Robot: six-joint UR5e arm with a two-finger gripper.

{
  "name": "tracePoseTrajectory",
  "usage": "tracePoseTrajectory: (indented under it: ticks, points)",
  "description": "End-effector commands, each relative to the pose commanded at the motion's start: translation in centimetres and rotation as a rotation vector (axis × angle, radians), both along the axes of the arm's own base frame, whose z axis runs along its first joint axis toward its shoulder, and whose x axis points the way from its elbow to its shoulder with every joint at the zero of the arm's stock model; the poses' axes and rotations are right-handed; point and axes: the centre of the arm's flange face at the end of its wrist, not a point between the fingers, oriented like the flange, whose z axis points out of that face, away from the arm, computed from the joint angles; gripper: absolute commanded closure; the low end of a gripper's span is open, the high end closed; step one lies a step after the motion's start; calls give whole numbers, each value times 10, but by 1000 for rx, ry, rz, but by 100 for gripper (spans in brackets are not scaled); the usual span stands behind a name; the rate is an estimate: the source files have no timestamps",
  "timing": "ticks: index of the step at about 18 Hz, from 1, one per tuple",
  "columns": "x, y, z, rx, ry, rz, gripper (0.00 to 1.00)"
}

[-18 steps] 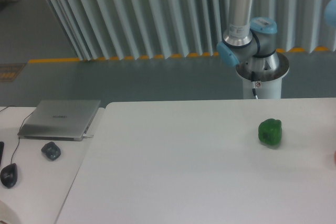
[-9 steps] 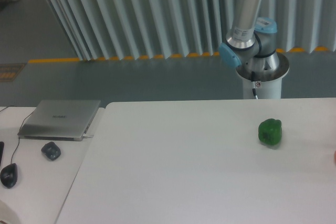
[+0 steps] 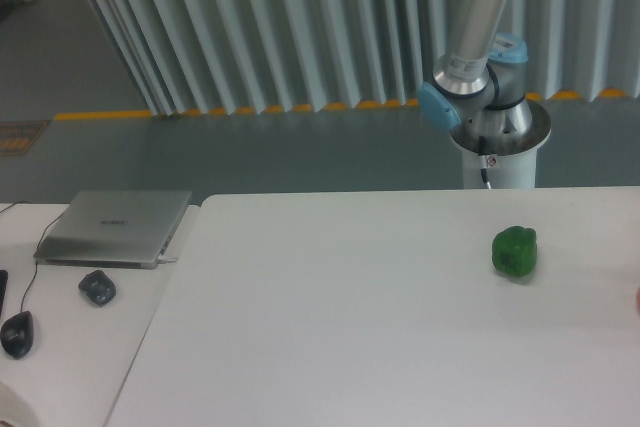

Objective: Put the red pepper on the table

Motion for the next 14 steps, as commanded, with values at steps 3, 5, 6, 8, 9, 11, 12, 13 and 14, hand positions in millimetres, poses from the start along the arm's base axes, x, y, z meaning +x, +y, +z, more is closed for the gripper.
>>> tracePoseTrajectory:
  ticks: [3, 5, 6, 8, 9, 11, 12, 13, 14]
  points:
    - [-4, 0, -10, -7, -8, -24, 0]
    - [-4, -1, -10, -15, -5, -29, 0]
    - [-5, -2, -11, -17, -6, -29, 0]
    - [-8, -4, -20, -24, -18, -23, 0]
    - [-10, -6, -25, -24, -26, -20, 0]
    - [-12, -12, -35, -56, -42, -15, 0]
    - [-10, -14, -40, -87, -49, -12, 0]
    - [-7, -17, -47, -120, -59, -13, 0]
    - [-4, -16, -56, -150, -71, -18, 0]
